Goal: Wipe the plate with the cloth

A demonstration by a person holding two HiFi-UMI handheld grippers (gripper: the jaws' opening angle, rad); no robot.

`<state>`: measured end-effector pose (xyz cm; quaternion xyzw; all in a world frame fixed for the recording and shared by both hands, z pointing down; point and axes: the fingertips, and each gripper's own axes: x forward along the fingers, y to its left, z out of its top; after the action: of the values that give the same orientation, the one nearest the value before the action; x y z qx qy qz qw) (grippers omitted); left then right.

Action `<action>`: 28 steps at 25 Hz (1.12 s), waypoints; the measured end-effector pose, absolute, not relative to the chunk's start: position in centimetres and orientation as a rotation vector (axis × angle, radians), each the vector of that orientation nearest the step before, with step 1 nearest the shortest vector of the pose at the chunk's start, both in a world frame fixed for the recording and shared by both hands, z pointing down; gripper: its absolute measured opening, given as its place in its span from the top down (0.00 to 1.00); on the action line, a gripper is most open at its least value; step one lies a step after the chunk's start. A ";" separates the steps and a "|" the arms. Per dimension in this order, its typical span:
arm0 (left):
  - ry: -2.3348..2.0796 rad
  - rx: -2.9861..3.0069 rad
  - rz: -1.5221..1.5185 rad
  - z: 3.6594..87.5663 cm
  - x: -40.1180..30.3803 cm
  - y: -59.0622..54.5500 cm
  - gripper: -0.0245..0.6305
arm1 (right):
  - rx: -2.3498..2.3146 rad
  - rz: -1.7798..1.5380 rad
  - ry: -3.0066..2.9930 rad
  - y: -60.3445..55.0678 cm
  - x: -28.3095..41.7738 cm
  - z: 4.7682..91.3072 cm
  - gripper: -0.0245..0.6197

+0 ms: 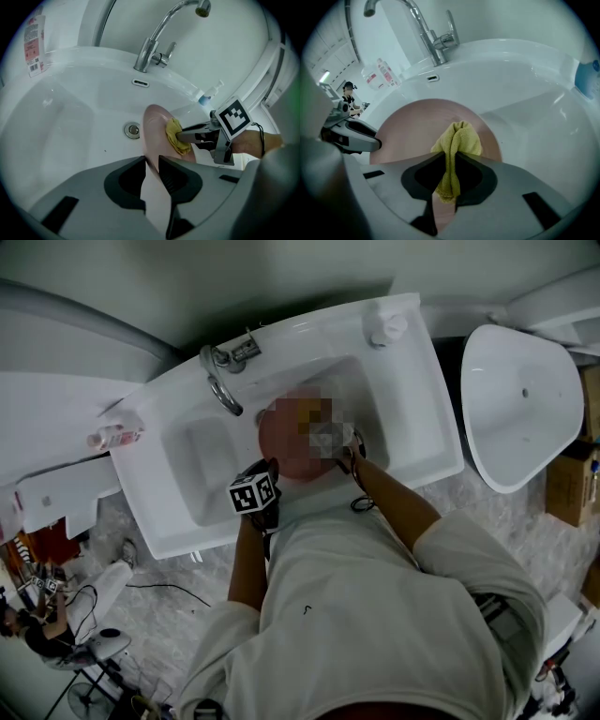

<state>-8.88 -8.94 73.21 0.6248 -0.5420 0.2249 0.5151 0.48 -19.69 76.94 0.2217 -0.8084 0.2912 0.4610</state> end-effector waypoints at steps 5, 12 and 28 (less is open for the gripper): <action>-1.308 1.486 0.557 73.8 -9.2 -8.8 0.81 | 0.420 0.645 -2.036 -17.4 -2.0 76.2 0.86; -1.311 1.473 0.585 74.6 -9.5 -9.1 0.81 | 0.237 0.581 -2.093 -13.8 -5.0 75.7 0.86; -1.284 1.400 0.661 78.5 -9.7 -10.1 0.82 | 0.290 0.564 -2.082 -14.0 0.8 72.8 0.86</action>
<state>-9.69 -10.10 78.52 0.5879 -0.5391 0.2774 0.5355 0.76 -14.03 72.77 0.1178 -0.8474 0.2296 0.4640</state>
